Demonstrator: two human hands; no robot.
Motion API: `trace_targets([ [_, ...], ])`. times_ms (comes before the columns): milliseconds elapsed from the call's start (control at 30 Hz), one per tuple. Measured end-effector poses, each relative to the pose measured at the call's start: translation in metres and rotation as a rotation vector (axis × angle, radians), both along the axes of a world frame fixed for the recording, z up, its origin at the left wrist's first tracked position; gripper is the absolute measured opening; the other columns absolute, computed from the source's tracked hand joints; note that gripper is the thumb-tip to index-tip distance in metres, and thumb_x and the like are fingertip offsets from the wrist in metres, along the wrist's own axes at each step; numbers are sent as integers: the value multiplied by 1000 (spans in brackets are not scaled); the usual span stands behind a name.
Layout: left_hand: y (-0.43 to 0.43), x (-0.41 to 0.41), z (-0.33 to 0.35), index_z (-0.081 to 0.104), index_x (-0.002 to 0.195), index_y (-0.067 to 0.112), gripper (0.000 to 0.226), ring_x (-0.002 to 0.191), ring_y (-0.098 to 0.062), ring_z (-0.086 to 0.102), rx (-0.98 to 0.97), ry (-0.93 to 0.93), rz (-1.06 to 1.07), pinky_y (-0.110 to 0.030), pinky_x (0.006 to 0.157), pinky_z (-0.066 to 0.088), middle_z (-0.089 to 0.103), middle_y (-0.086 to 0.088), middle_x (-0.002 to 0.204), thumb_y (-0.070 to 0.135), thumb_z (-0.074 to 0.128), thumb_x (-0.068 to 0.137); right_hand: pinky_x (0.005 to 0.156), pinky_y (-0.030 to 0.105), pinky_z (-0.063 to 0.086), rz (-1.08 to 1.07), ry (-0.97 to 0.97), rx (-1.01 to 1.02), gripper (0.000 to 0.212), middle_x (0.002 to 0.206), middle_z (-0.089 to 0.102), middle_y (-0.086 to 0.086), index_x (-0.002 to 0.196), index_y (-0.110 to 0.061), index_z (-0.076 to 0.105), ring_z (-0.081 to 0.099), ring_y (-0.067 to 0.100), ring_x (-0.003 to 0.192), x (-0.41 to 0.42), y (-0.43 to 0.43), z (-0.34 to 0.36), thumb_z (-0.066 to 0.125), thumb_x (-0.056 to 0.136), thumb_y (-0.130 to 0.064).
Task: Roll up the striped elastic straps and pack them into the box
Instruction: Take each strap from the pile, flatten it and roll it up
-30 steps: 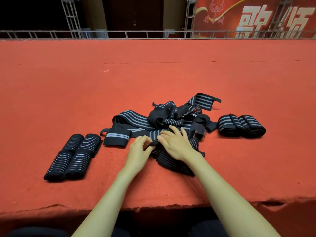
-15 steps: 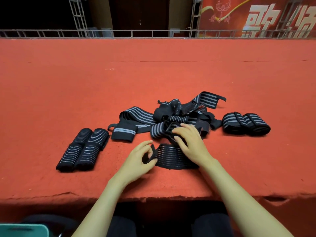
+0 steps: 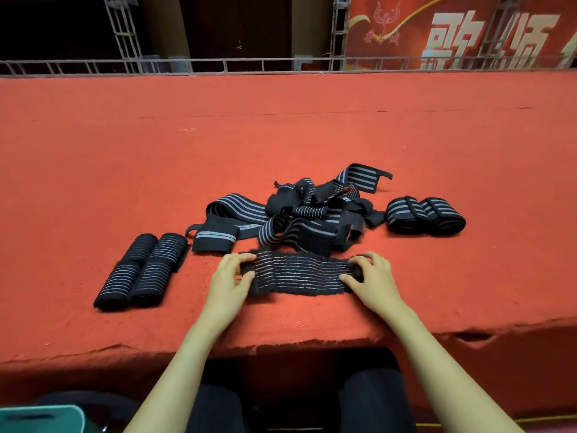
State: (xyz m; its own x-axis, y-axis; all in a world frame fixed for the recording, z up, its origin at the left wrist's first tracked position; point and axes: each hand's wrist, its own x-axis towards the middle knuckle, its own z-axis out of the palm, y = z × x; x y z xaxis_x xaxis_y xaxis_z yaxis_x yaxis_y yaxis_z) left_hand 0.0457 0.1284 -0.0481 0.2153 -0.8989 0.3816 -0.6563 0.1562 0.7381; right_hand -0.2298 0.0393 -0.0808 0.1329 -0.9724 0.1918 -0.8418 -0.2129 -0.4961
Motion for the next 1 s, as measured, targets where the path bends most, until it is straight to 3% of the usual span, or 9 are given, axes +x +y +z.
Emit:
trace_targets([
  [133, 2, 7, 2, 65, 107, 14, 32, 89, -15, 52, 8, 40, 137, -20, 82, 37, 60, -2, 108, -5, 60, 82, 98, 33, 32, -64, -76, 113, 21, 118, 57, 6, 105, -22, 60, 46, 30, 118, -6, -1, 4, 65, 86, -30],
  [200, 4, 11, 2, 64, 107, 17, 34, 91, -16, 54, 9, 66, 166, -22, 83, 38, 61, -2, 108, -6, 58, 83, 93, 36, 37, -95, -84, 115, 31, 114, 57, 7, 112, -20, 55, 50, 32, 113, -7, 0, 11, 64, 83, -16],
  [300, 11, 14, 4, 62, 111, 20, 39, 95, -19, 56, 7, 96, 199, -25, 87, 39, 61, 0, 110, -6, 55, 84, 82, 31, 37, -147, -306, 45, 44, 112, 53, 7, 116, -16, 49, 52, 29, 108, -7, 9, 23, 55, 77, 2],
  [367, 16, 14, 6, 61, 114, 18, 40, 92, -19, 57, 14, 109, 205, -24, 85, 39, 61, 0, 110, -7, 55, 84, 87, 32, 37, -188, -369, -31, 50, 118, 51, 11, 123, -13, 46, 50, 30, 111, -10, 14, 30, 53, 77, 5],
  [500, 28, 12, -1, 55, 121, 15, 43, 83, -17, 60, 174, 132, 155, -25, 80, 40, 59, 1, 113, -5, 57, 84, 93, 39, 39, -217, -257, -49, 53, 117, 50, 16, 127, -11, 47, 49, 35, 109, -24, 21, 35, 53, 76, 4],
  [667, 36, 6, -19, 52, 124, 10, 45, 107, -27, 56, 191, -95, 140, -33, 95, 40, 56, -7, 122, -6, 57, 83, 96, 38, 35, -171, -80, 6, 44, 116, 51, 15, 124, -10, 54, 46, 34, 111, -37, 26, 26, 57, 81, -1],
  [767, 38, 0, -24, 55, 123, 5, 49, 119, -31, 43, 168, -297, 240, -40, 101, 37, 49, -14, 128, -10, 59, 77, 95, 33, 38, -42, -262, -73, 26, 110, 59, 4, 115, -14, 64, 53, 23, 106, -35, 31, 23, 63, 89, -16],
  [867, 34, -10, -26, 64, 110, 3, 43, 113, -34, 47, 90, -391, 199, -43, 96, 42, 56, -15, 119, -14, 61, 70, 91, 32, 36, -108, -307, -140, 17, 103, 66, 4, 104, -9, 69, 57, 25, 104, -36, 30, 20, 56, 93, -9],
  [1000, 28, -34, -30, 71, 93, 9, 18, 103, -29, 53, 57, -391, 50, -34, 92, 40, 63, -5, 103, 3, 70, 77, 88, 33, 41, -235, -444, 36, 24, 105, 71, 10, 101, -11, 73, 62, 25, 103, -42, 28, 15, 54, 96, -24],
])
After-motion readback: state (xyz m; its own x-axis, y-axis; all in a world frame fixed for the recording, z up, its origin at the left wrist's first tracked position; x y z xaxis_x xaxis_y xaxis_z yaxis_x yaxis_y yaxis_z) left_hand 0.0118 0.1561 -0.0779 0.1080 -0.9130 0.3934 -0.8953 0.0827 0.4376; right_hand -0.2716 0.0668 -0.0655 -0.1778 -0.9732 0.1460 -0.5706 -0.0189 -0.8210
